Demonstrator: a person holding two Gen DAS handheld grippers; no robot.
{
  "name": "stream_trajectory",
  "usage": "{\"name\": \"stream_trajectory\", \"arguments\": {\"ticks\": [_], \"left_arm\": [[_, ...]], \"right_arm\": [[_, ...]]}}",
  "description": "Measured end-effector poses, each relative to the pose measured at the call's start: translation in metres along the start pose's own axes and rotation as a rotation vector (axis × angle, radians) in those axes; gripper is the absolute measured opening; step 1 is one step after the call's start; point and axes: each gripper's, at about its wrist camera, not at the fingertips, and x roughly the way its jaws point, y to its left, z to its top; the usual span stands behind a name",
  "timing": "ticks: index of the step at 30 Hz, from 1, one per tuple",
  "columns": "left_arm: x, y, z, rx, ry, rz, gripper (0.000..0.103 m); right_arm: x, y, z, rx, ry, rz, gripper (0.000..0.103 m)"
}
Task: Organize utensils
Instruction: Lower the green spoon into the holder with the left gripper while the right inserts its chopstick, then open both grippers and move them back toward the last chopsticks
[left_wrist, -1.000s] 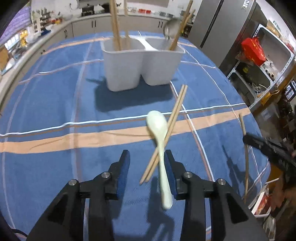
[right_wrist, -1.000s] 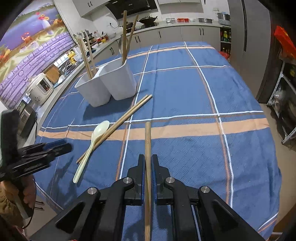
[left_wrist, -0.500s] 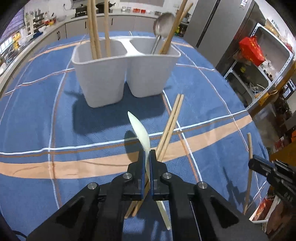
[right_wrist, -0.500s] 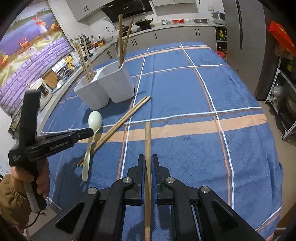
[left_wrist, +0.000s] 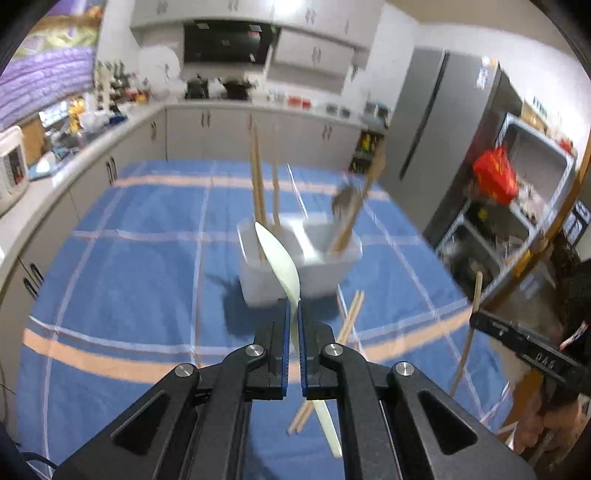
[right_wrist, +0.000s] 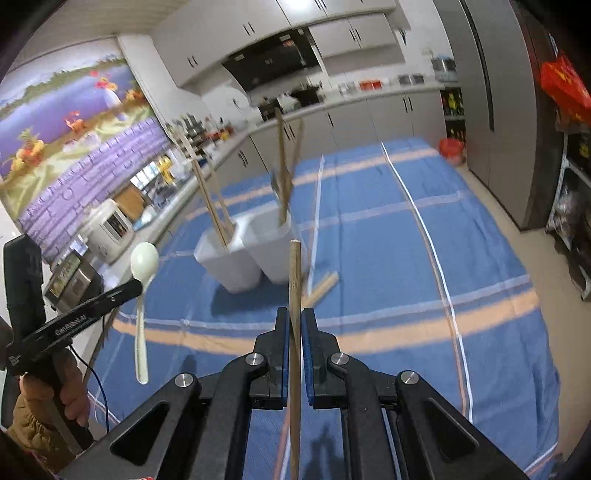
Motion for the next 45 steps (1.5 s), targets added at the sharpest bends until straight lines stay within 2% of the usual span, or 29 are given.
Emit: {"name": "stream_trajectory", "arguments": {"ticks": [5, 8, 14, 18, 22, 27, 31, 39, 41, 42, 43, 45], "left_arm": [[-0.011, 0.008, 0.050, 0.001, -0.135, 0.043, 0.004], [-0.004, 0.008, 0.074, 0.008, -0.181, 0.057, 0.004], [0.041, 0.005, 0.112, 0.035, -0.239, 0.089, 0.004], [0.079, 0.001, 0.122, 0.095, -0.267, 0.162, 0.004], [0.114, -0.001, 0.117, 0.147, -0.242, 0.189, 0.004], [0.146, -0.001, 0.101, 0.207, -0.192, 0.220, 0.004], [0.161, 0.000, 0.092, 0.215, -0.156, 0.223, 0.004], [0.147, -0.007, 0.084, 0.192, -0.147, 0.198, 0.007], [0.138, -0.010, 0.083, 0.183, -0.153, 0.192, 0.011], [0.131, -0.011, 0.082, 0.177, -0.159, 0.189, 0.017], [0.124, -0.011, 0.082, 0.168, -0.167, 0.186, 0.024], [0.112, -0.011, 0.082, 0.150, -0.182, 0.180, 0.028]], "right_arm": [[-0.005, 0.025, 0.046, -0.042, -0.096, 0.029, 0.006], [-0.003, 0.039, 0.078, -0.054, -0.156, 0.052, 0.006], [0.018, 0.063, 0.134, -0.067, -0.268, 0.046, 0.006], [0.052, 0.074, 0.157, -0.092, -0.300, -0.029, 0.006], [0.084, 0.078, 0.162, -0.118, -0.274, -0.088, 0.006], [0.118, 0.069, 0.153, -0.102, -0.192, -0.107, 0.006], [0.135, 0.059, 0.145, -0.078, -0.137, -0.111, 0.007], [0.135, 0.054, 0.136, -0.084, -0.109, -0.116, 0.009], [0.133, 0.053, 0.136, -0.080, -0.109, -0.116, 0.017], [0.133, 0.053, 0.136, -0.081, -0.113, -0.115, 0.021], [0.132, 0.055, 0.136, -0.081, -0.116, -0.115, 0.021], [0.128, 0.056, 0.135, -0.081, -0.122, -0.113, 0.022]]}}
